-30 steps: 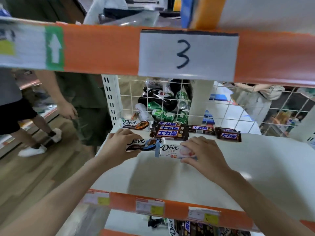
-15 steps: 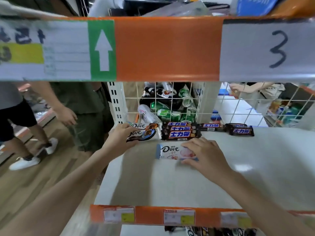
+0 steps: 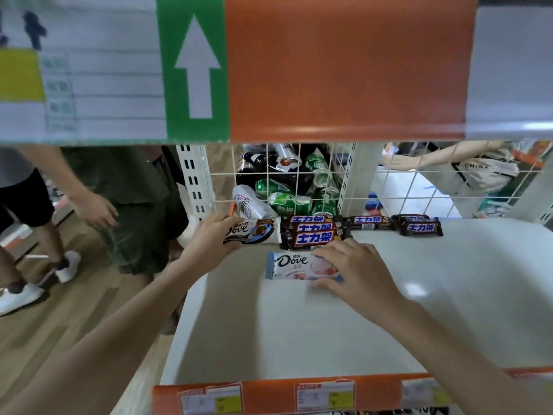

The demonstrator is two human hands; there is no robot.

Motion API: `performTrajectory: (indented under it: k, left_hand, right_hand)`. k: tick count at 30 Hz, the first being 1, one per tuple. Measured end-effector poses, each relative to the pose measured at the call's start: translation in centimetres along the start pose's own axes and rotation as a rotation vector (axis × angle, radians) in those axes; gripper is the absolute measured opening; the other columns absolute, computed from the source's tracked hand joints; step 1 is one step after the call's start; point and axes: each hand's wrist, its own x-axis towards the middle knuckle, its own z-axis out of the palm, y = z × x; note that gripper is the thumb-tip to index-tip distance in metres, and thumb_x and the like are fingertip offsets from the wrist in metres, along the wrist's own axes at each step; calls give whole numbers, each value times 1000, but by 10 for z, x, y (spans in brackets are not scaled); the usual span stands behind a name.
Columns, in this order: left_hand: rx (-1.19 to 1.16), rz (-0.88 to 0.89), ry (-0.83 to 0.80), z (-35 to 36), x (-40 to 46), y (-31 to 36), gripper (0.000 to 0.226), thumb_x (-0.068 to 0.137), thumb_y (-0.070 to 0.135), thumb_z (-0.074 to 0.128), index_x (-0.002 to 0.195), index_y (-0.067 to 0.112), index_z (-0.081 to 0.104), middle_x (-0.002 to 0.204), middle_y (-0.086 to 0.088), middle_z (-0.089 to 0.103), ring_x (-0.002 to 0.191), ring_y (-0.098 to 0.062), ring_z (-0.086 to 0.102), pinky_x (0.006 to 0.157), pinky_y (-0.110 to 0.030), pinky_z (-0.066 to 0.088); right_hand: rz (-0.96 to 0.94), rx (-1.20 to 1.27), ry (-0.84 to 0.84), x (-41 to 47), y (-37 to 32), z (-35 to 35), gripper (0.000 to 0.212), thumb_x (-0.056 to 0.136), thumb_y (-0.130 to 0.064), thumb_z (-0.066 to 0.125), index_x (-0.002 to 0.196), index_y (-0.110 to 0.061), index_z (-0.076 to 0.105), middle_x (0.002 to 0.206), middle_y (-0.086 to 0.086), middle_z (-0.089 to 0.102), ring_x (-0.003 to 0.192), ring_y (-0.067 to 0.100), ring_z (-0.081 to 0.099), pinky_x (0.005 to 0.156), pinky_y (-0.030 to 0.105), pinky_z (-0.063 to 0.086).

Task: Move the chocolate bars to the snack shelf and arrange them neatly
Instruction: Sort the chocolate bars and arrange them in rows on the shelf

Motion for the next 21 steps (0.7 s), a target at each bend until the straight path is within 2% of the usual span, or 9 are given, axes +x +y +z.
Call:
performTrajectory:
  k: [6, 13, 17, 21]
  left_hand:
    - [-12, 12, 34, 2, 0, -2, 44, 80, 27, 71, 121, 18, 58, 120, -1, 56, 110, -23, 45, 90, -36, 36]
    - [-59, 19, 35, 4, 0, -3, 45, 81, 24, 70, 123, 17, 57, 118, -2, 56, 109, -22, 47, 89, -35, 41]
    - [-93, 15, 50, 1, -2, -3, 46, 81, 21, 71, 124, 16, 56, 118, -3, 56, 110, -22, 46, 90, -31, 37]
    - [-151, 12, 103, -6, -7, -8, 37, 82, 17, 69, 118, 15, 60, 109, -2, 57, 104, -21, 47, 83, -24, 31]
  right_hand:
    - [13, -11, -10, 5, -1, 2, 45, 83, -48, 62, 124, -31, 55, 118, -14, 56, 112, 9, 45, 92, 29, 30]
    - [-8, -16, -17, 11, -10, 5, 45, 83, -50, 61, 123, -32, 55, 115, -14, 55, 110, 11, 45, 90, 28, 29]
    - [-22, -22, -32, 16, -14, 8, 46, 84, -50, 59, 125, -32, 53, 117, -14, 54, 112, 11, 44, 90, 28, 28]
    - [-26, -8, -50, 28, -19, 12, 50, 81, -54, 59, 126, -32, 53, 122, -14, 53, 116, 10, 42, 90, 29, 26]
